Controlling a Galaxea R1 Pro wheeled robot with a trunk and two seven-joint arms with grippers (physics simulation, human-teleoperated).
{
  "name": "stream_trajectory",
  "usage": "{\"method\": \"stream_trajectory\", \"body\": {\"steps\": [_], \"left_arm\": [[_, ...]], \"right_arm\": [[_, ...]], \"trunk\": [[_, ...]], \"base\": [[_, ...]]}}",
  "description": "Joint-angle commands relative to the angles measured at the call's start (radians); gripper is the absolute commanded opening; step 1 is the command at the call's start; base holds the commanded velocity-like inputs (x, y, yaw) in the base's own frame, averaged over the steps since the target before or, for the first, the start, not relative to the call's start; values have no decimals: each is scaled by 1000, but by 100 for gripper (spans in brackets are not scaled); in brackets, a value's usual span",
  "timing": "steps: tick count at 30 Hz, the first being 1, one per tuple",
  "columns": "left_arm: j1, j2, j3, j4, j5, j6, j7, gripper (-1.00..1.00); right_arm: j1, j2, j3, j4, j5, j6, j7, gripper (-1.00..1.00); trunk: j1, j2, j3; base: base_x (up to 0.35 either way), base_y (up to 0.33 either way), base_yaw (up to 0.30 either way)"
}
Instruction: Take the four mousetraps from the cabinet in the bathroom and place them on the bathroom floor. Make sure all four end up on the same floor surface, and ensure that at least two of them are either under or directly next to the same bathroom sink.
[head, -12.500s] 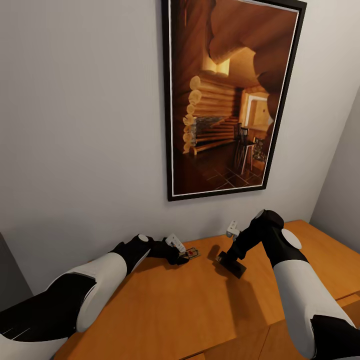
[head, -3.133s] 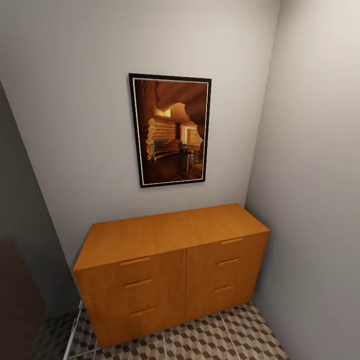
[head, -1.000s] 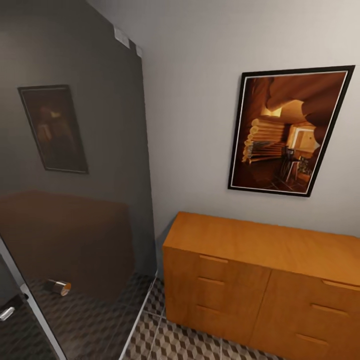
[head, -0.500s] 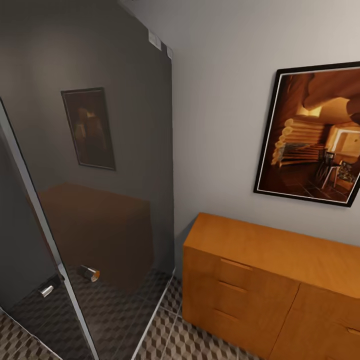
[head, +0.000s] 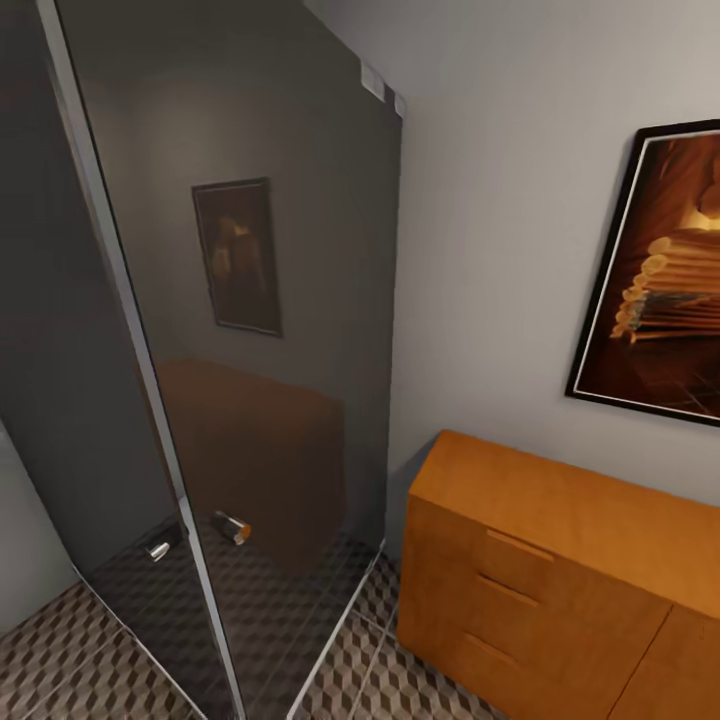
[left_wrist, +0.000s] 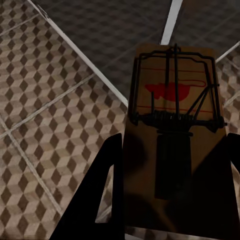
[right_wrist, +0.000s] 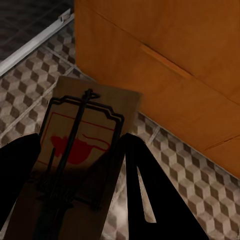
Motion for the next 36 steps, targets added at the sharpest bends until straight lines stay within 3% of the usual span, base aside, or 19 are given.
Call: {"method": "stream_trajectory", "body": {"steps": [1,7,36], "left_arm": [[-1,-3,-8,4,2,-5,6,-100],[-2,-12,-8,4,3,-4,7,-100],[-2,-10,-10,5,-6,8,13,-100]], "right_arm": [[-1,-1,-6,3,11,-2,-8,-100],[-1,0,-7,3,10,-1,-8,-100],[-1,-1,-12,3,6,2,-7,-100]], "trunk": [[0,-1,0],[0,-1,0],[0,-1,0]], "base": [[0,0,300],[0,0,300],[0,0,300]]}}
